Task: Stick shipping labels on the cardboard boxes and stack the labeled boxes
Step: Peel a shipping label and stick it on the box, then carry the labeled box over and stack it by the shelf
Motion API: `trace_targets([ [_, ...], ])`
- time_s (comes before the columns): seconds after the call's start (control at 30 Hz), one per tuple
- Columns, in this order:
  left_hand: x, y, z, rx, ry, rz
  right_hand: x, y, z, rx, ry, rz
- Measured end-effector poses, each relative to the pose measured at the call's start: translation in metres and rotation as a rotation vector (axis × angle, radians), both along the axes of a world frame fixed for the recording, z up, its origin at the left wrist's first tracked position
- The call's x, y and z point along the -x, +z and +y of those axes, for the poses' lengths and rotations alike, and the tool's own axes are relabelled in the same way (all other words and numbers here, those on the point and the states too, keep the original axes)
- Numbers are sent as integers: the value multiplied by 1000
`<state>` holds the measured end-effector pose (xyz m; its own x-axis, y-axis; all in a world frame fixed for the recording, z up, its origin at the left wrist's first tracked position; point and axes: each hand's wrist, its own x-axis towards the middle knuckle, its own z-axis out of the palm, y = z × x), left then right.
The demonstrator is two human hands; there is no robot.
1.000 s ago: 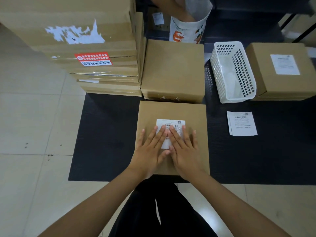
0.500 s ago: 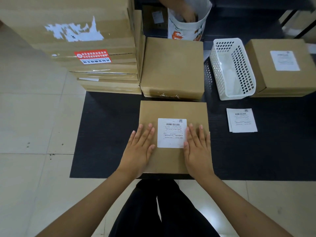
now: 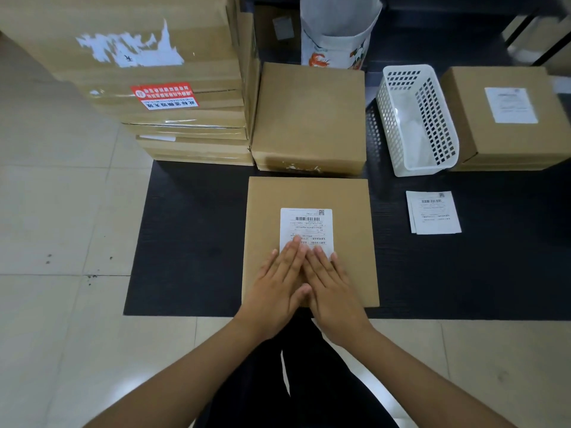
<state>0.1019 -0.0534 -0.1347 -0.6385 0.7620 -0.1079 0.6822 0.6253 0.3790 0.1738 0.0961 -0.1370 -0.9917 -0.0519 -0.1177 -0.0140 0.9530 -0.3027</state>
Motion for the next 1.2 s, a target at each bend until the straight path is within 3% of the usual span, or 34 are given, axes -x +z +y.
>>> trace_targets([
  [0.27, 3, 0, -11, 98, -14, 116, -1, -1, 13, -12, 2, -5],
  [0.7, 8, 0, -29, 195, 62, 89, -19, 2, 44, -3, -102, 5],
  [0.97, 5, 1, -40, 130, 167, 45, -28, 2, 57, 34, -182, 5],
  [1.07, 3, -2, -49, 122, 302, 12, -29, 1, 54, 87, -240, 15],
  [1.2, 4, 3, -55, -26, 630, -165, -29, 4, 59, 201, -479, 30],
])
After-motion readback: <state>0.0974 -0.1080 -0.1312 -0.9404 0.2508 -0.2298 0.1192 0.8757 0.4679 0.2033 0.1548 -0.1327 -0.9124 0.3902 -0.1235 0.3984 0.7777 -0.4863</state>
